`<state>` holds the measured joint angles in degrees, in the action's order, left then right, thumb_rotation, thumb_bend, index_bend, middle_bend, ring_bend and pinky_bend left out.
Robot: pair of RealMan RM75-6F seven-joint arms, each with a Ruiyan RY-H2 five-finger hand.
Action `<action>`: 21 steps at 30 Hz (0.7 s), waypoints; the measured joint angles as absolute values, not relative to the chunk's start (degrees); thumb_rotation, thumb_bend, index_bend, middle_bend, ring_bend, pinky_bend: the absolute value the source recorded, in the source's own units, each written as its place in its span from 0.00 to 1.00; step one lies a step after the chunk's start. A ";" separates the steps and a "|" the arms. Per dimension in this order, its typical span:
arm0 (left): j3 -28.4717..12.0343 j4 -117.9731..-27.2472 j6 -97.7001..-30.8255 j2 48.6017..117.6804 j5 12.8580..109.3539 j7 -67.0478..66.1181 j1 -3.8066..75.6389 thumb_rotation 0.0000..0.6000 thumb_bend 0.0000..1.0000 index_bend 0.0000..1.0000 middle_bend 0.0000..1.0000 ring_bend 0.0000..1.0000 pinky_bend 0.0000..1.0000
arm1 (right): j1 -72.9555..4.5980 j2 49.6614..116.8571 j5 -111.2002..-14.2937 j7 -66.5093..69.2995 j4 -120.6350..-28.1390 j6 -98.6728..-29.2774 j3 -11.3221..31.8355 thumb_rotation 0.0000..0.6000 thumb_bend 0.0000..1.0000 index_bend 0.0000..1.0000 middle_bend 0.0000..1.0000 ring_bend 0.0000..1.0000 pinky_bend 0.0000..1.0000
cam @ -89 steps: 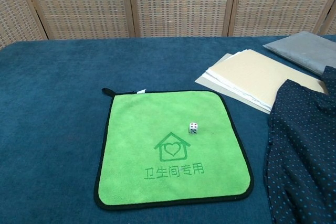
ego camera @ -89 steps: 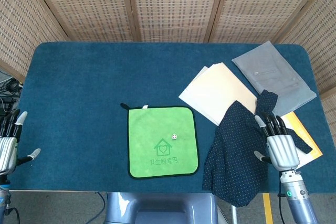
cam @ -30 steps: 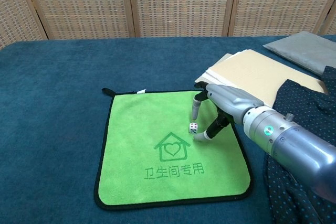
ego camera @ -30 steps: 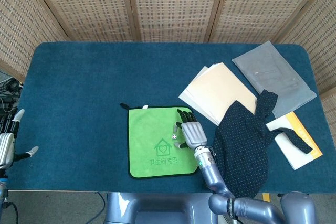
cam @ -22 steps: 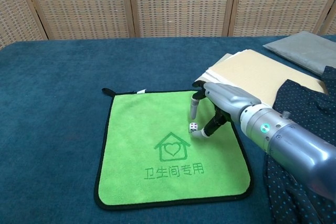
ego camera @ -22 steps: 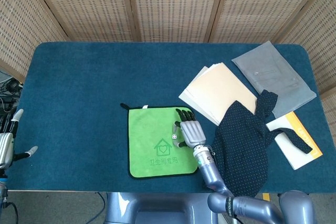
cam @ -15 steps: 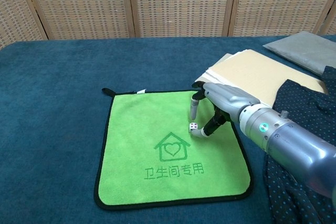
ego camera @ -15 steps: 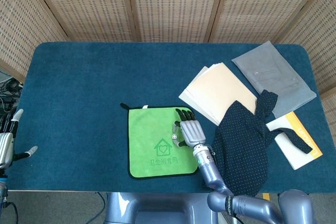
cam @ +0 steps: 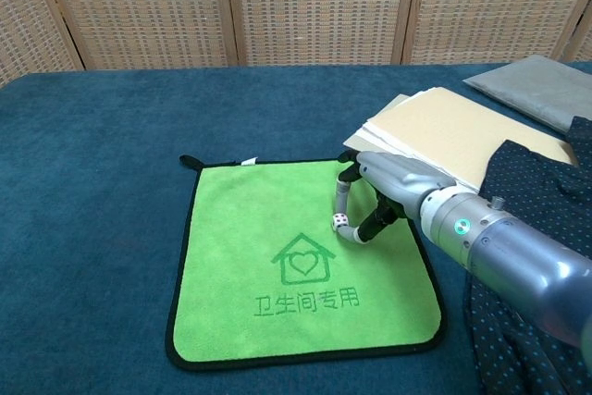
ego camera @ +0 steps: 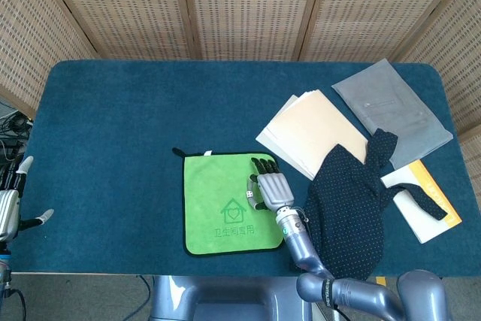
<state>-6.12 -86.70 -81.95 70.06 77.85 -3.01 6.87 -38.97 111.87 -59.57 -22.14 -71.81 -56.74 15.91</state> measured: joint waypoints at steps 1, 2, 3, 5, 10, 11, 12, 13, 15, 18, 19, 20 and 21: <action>-6.12 -86.71 -82.02 70.05 77.92 -3.00 6.86 1.00 0.00 0.00 0.00 0.00 0.00 | -39.01 111.85 -59.49 -22.21 -71.95 -56.78 15.88 1.00 0.54 0.56 0.13 0.00 0.00; -6.09 -86.73 -82.10 70.04 78.02 -3.00 6.85 1.00 0.00 0.00 0.00 0.00 0.00 | -39.02 111.83 -59.48 -22.21 -72.07 -56.83 15.87 1.00 0.54 0.56 0.13 0.00 0.00; -6.07 -86.73 -82.15 70.04 78.06 -3.00 6.84 1.00 0.00 0.00 0.00 0.00 0.00 | -39.03 111.79 -59.48 -22.20 -72.22 -56.90 15.86 1.00 0.54 0.56 0.13 0.00 0.00; -6.06 -86.72 -82.16 70.04 78.06 -2.99 6.83 1.00 0.00 0.00 0.00 0.00 0.00 | -39.03 111.63 -59.55 -22.30 -72.62 -57.20 15.83 1.00 0.54 0.56 0.13 0.00 0.00; -6.11 -86.69 -82.39 70.01 78.08 -2.78 6.75 1.00 0.00 0.00 0.00 0.00 0.00 | -38.98 110.46 -60.17 -22.58 -74.30 -58.45 16.12 1.00 0.54 0.56 0.13 0.00 0.00; -6.12 -86.67 -82.42 70.00 78.09 -2.74 6.74 1.00 0.00 0.00 0.00 0.00 0.00 | -38.97 110.09 -60.36 -22.63 -74.80 -58.75 16.25 1.00 0.54 0.56 0.13 0.00 0.00; -6.11 -86.66 -82.42 70.00 78.11 -2.75 6.74 1.00 0.00 0.00 0.00 0.00 0.00 | -38.96 109.65 -60.58 -22.70 -75.40 -59.08 16.41 1.00 0.54 0.55 0.13 0.00 0.00; -6.08 -86.67 -82.42 70.00 78.14 -2.79 6.75 1.00 0.00 0.00 0.00 0.00 0.00 | -38.98 108.96 -60.91 -22.85 -76.29 -59.57 16.66 1.00 0.54 0.55 0.13 0.00 0.00; -6.05 -86.71 -82.45 70.00 78.21 -2.88 6.75 1.00 0.00 0.00 0.00 0.00 0.00 | -39.04 107.77 -61.47 -23.22 -77.76 -60.40 17.17 1.00 0.54 0.55 0.12 0.00 0.00; -6.01 -86.86 -82.60 70.00 78.34 -3.09 6.73 1.00 0.00 0.00 0.00 0.00 0.00 | -39.31 105.49 -62.18 -24.12 -80.39 -61.76 18.53 1.00 0.54 0.54 0.12 0.00 0.00; -5.99 -86.92 -82.65 70.00 78.37 -3.18 6.72 1.00 0.00 0.00 0.00 0.00 0.00 | -39.46 104.52 -62.32 -24.62 -81.37 -62.28 19.21 1.00 0.54 0.53 0.11 0.00 0.00; -5.98 -86.97 -82.68 69.99 78.39 -3.24 6.71 1.00 0.00 0.00 0.00 0.00 0.00 | -39.57 103.79 -62.38 -25.01 -82.06 -62.63 19.70 1.00 0.54 0.53 0.11 0.00 0.00; -5.96 -87.02 -82.70 69.99 78.40 -3.30 6.71 1.00 0.00 0.00 0.00 0.00 0.00 | -39.68 103.07 -62.37 -25.41 -82.74 -62.94 20.19 1.00 0.53 0.53 0.11 0.00 0.00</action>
<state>-5.96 -87.02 -82.70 69.99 78.40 -3.30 6.71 -39.68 103.07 -62.37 -25.41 -82.74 -62.94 20.19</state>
